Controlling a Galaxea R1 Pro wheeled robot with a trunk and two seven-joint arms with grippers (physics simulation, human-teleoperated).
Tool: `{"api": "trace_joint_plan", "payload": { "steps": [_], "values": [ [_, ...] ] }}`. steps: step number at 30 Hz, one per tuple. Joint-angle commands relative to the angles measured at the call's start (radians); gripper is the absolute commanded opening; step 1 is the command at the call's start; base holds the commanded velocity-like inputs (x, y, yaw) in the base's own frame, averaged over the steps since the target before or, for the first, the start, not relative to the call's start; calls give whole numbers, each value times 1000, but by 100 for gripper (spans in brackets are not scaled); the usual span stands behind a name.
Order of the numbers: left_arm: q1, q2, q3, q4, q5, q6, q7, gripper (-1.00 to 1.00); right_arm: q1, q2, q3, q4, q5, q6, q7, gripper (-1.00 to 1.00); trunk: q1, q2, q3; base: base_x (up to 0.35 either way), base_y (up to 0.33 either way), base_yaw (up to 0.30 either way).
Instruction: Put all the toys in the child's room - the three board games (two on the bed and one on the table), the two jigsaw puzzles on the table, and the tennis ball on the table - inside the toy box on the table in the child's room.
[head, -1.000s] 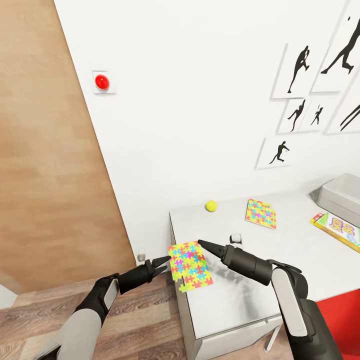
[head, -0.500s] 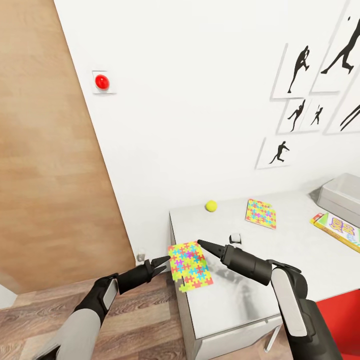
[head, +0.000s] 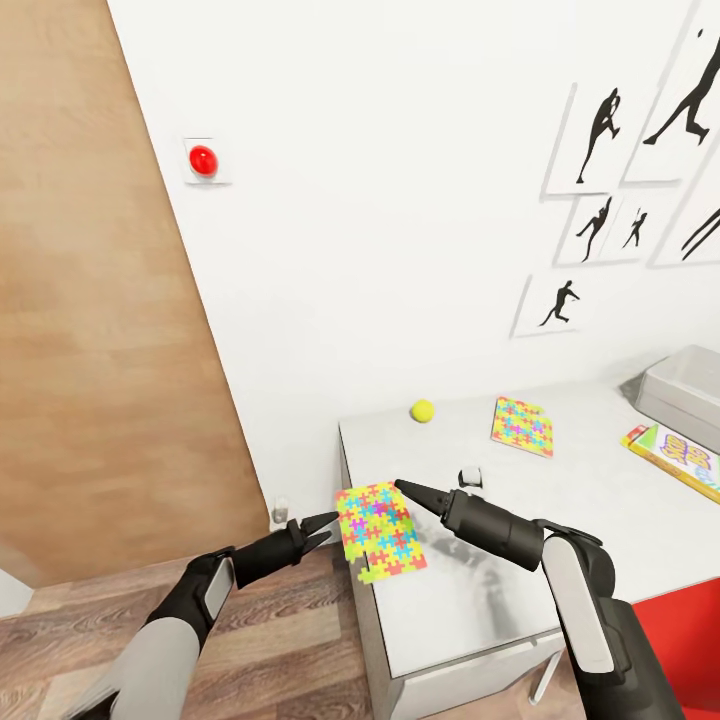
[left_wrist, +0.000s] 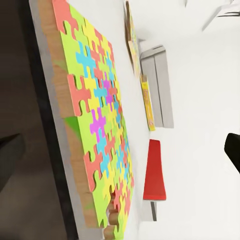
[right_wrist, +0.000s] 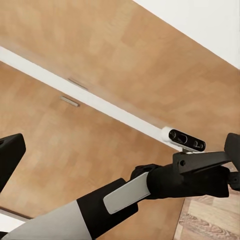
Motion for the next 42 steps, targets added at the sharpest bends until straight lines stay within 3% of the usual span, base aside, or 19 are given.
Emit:
{"api": "trace_joint_plan", "payload": {
  "steps": [1,8,24,42],
  "values": [
    [-1,-1,9,-1,-10,9,-6,100,-1,1,-2,0,5,4,7,100,4,-8,-4,0,0,0],
    [-1,-1,9,-1,-9,10,-6,100,-1,1,-2,0,5,4,7,100,4,-8,-4,0,0,0],
    [-1,-1,9,-1,-11,10,-3,100,-1,2,-2,0,5,3,6,100,65,-120,-54,0,0,0],
    [-1,-1,9,-1,-13,10,-3,100,-1,8,-2,0,6,1,5,100,65,-120,-54,0,-57,0]
  ]
}}
